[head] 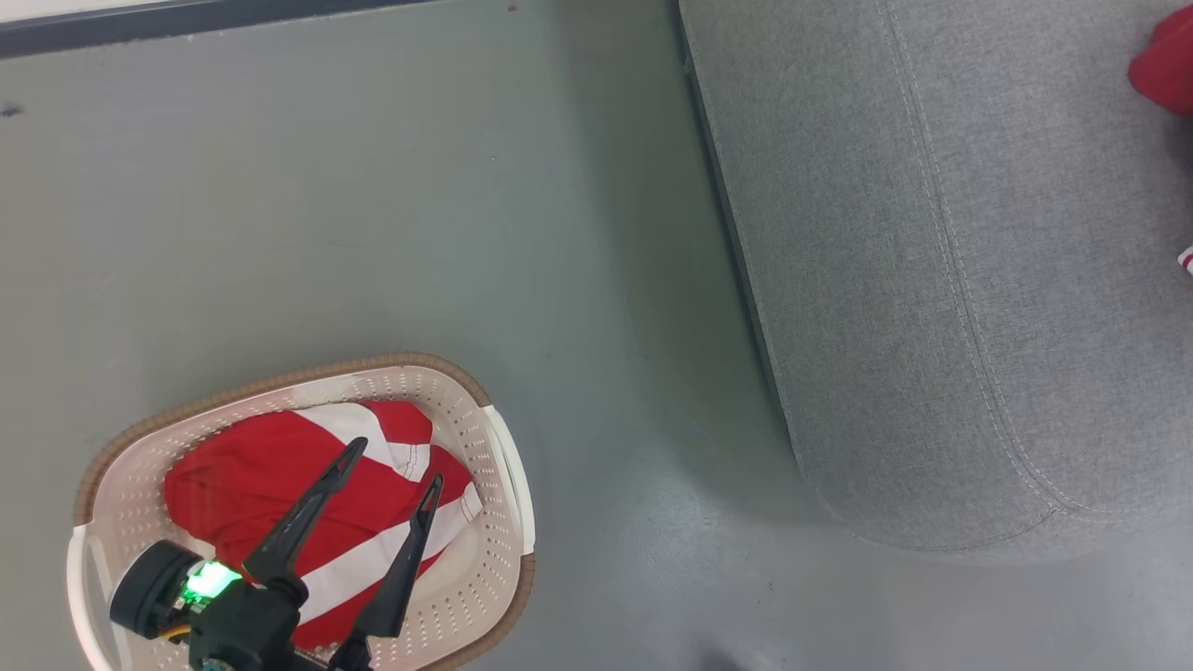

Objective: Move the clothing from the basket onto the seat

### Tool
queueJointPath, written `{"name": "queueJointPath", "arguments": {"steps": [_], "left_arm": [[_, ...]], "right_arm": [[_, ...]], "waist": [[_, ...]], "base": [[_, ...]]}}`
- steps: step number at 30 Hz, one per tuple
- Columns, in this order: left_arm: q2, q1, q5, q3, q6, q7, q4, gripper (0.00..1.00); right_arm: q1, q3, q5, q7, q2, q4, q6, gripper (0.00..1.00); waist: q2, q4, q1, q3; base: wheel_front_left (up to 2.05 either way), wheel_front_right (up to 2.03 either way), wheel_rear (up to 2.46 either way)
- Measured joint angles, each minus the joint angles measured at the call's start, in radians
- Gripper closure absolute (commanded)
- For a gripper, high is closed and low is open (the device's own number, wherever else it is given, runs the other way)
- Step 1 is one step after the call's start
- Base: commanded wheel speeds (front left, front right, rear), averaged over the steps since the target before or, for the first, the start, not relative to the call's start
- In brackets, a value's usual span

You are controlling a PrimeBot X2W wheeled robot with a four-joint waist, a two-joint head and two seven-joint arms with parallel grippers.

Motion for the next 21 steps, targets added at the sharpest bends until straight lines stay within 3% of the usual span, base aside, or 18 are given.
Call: {"name": "queueJointPath", "arguments": {"steps": [12,21], "left_arm": [[-0.006,-0.011,-0.006,-0.002,0.000,0.000,0.015,0.00],[-0.028,-0.011,-0.008,-0.003,0.000,0.000,0.036,0.00]], "right_arm": [[-0.017,0.011,-0.044,0.000,-0.010,0.061,-0.014,0.00],[-0.010,0.112,-0.132,0.002,-0.014,0.137,-0.012,0.00]], "waist": [[0.0000,-0.002,0.0000,-0.010],[-0.0002,-0.008,0.0000,-0.041]], "base": [[0.00,0.00,0.00],[0.00,0.00,0.00]]}}
